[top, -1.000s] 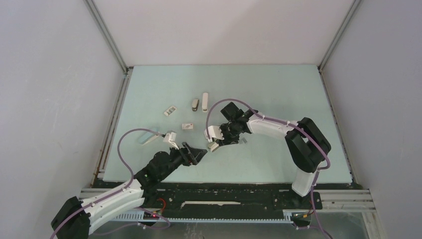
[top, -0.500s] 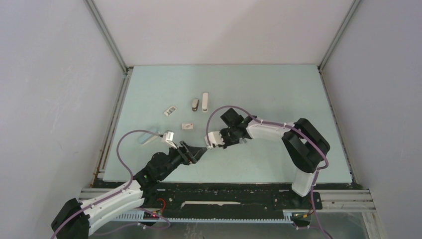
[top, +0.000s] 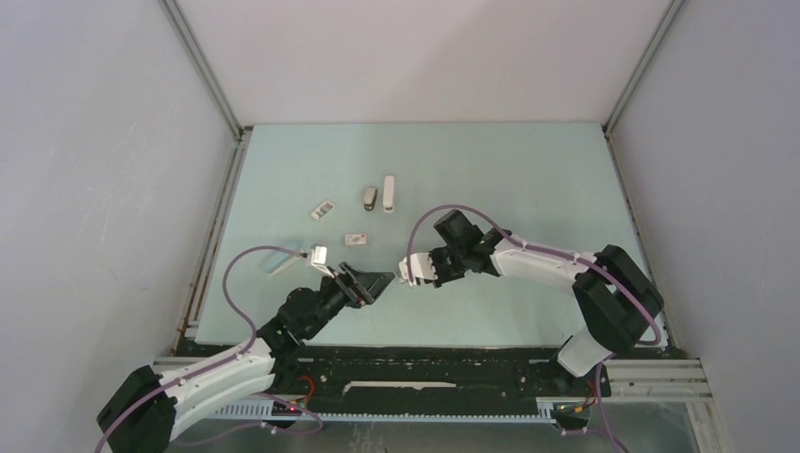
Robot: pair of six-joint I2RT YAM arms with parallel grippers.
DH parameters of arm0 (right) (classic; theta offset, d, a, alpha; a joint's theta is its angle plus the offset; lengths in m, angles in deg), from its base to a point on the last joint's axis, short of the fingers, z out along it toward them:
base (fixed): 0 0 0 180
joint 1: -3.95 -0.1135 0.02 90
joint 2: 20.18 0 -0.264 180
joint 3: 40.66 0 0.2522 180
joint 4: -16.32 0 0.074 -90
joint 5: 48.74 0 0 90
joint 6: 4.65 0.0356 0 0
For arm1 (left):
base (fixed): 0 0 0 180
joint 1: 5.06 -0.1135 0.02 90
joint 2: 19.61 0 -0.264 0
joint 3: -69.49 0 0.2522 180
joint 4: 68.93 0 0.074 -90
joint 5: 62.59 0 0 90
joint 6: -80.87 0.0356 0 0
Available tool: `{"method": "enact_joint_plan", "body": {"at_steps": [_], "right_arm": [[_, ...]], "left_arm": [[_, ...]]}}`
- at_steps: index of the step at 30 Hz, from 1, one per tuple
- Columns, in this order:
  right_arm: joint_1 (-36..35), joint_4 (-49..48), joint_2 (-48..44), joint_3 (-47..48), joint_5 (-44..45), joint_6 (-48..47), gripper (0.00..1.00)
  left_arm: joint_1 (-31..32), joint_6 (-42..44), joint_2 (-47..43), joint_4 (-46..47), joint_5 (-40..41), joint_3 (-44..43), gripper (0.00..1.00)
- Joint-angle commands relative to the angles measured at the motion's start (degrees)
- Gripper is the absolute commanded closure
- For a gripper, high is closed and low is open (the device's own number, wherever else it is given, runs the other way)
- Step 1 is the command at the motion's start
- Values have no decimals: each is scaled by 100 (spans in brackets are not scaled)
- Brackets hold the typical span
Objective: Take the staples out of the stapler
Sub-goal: Pick up the stapler from the center of the board, then unload the staple at the center of the board.
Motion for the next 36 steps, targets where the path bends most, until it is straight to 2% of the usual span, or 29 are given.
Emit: {"method": "enact_joint_plan", "body": {"at_steps": [1,9,13,18,25,36], "right_arm": [[-68,-172,-515,3,-344,503,93],[-20,-277,-943,44,-399,1513,96],[107,-172,-1058,210,-567,2066,96],[153,-155,-1170,357,-691,2708,96],[162,-196,-1248,461,-850,3221,96],[101,-246,-1155,465,-791,3407,97]], "left_arm": [[-31,-76,326,917,-3,720,11],[-21,-137,705,1794,-89,675,14],[-22,-170,757,1831,27,565,21],[-11,-199,1064,1840,80,317,25],[113,-302,1993,2291,86,-129,25],[170,-758,3960,4352,-371,-588,28]]}}
